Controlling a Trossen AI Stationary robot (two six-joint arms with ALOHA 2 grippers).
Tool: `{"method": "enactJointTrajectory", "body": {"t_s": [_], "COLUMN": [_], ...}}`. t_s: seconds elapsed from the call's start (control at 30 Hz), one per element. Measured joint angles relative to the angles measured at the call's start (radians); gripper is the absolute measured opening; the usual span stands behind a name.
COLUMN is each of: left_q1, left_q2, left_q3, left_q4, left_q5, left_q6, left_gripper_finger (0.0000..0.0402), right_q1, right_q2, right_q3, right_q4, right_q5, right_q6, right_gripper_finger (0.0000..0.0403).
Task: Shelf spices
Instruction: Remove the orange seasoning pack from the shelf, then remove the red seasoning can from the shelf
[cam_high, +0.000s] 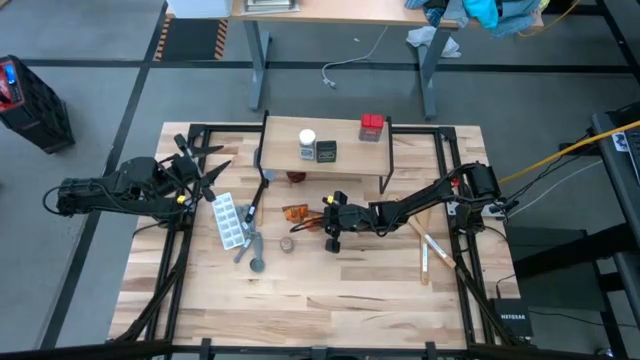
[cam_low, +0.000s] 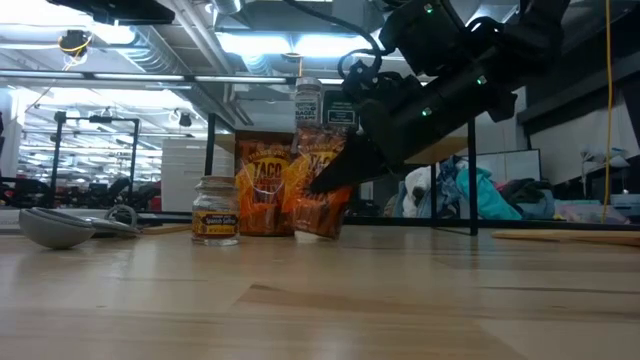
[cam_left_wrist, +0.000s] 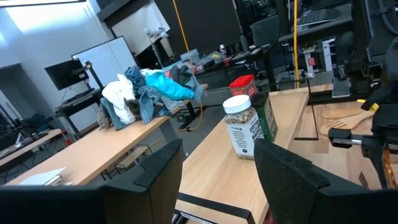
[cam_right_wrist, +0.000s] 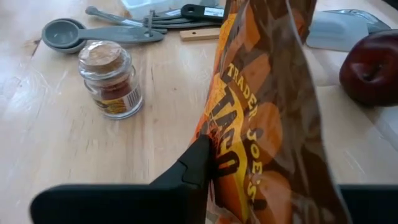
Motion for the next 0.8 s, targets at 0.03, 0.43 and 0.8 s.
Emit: {"method": "enactJointTrajectory", "body": {"t_s": [0.03,0.43,0.8], "left_q1": [0.000,0.000,0.000], "left_q2": [0.000,0.000,0.000], "left_q3": [0.000,0.000,0.000], "left_q4": [0.000,0.000,0.000], "left_q5": [0.000,0.000,0.000], "left_q6": [0.000,0.003,0.003], "left_gripper_finger": [0.0191,0.0191,0.0191], "right_q1": [0.000,0.000,0.000], "right_q2": [0.000,0.000,-0.031], "right_q3": [0.000,0.000,0.116], "right_q4": [0.000,0.001,-0.298], "right_q5": [-0.001,-0.008,-0.009], "right_q6": [0.000,0.046,0.045], "right_gripper_finger": [0.0059,0.0157,0.0195]}}
